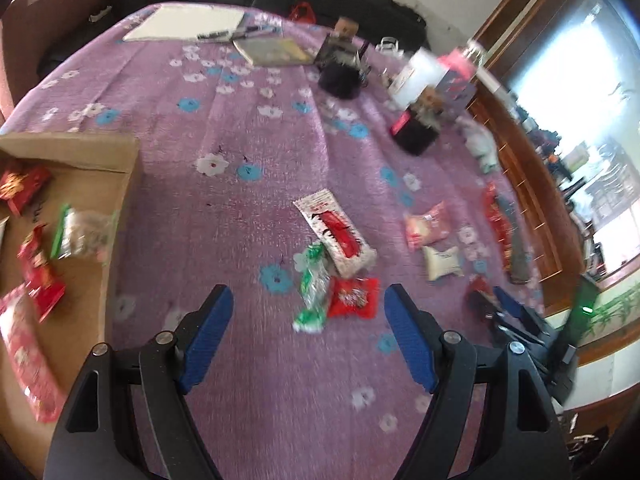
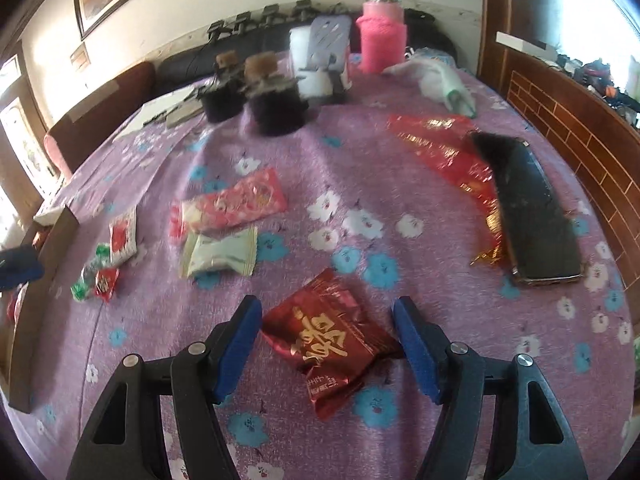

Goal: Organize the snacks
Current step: 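Grasp green-wrapped candy with left tool while right tool grasps red gold-print packet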

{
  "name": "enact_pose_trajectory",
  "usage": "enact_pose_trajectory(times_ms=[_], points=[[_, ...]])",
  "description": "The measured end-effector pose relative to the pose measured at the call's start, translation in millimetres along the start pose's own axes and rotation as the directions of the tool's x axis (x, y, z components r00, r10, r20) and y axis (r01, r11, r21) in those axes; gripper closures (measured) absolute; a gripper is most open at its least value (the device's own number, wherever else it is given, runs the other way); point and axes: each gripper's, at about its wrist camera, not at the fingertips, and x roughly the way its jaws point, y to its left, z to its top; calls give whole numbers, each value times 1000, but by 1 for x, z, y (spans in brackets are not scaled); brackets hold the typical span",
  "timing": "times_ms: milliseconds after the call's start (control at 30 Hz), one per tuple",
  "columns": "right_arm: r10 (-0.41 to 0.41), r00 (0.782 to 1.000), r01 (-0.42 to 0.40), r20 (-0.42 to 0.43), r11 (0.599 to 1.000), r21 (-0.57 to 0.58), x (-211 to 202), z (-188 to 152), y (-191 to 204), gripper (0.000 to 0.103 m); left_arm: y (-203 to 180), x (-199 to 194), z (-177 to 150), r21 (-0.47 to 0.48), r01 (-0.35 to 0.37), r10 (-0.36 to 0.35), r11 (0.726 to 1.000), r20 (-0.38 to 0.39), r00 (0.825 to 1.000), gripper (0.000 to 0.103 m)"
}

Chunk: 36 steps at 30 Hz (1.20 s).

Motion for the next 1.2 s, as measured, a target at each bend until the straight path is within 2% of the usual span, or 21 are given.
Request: enact_pose_trajectory(times_ms=[67,167,200,267,333,367,433,600,700,733,833,900,933,967,1000,1033,1200], points=[[3,1000,-3,4,1000,1,-2,0,0,50,-4,12,3,18,-1,2,1000,-13,1000,39],[11,1000,-11,5,1000,13,-3,-2,-2,51,-10,26,5,42,-23,24,999,-19,1000,44],[13,1000,-13,4,1000,14,-3,-2,-2,51,-12,30,5,53,-33,34,998,-24,999,52],[14,1000,-14,6,1000,12,-4,-2,-2,52,-15,41,4,76,-46,50,996,-45,998,62],[11,1000,-11,8,1000,7,-4,-3,-1,52,-18,41,4,100,-60,63,993,-25,998,68],[12,1000,-12,9,1000,7,-4,-3,-1,55,-21,41,4,109,-50,53,993,-24,998,79],[8,1000,-9,17,1000,15,-5,-3,-3,62,-27,38,1,141,-80,81,987,0,997,86],[52,998,-55,36,995,86,-11,-2,-17,74,-30,26,-7,146,-51,48,988,25,999,87],[72,995,-79,66,992,101,-17,-2,-20,86,-22,8,-10,108,1,-6,994,47,999,87],[93,993,-100,70,990,102,-19,-2,-20,93,-19,-1,-12,94,16,-22,995,60,998,86],[138,988,-146,75,983,113,-20,-3,-21,94,-12,-22,-19,70,52,-58,996,86,995,86],[161,983,-171,92,979,115,-23,-2,-21,88,-5,-38,-25,53,79,-84,995,105,991,86],[155,983,-166,98,979,120,-25,-2,-22,72,-1,-46,-28,45,95,-100,994,117,988,86],[140,985,-153,100,980,128,-25,-3,-21,42,2,-53,-31,41,105,-109,994,126,986,86],[130,986,-143,104,981,129,-25,-4,-20,30,5,-59,-34,36,115,-119,993,135,984,86],[117,987,-130,107,984,122,-25,-4,-18,23,8,-65,-37,32,125,-128,992,144,981,86],[36,998,-34,58,999,-41,-16,-9,15,27,24,-93,-51,14,152,-152,988,178,972,86]])
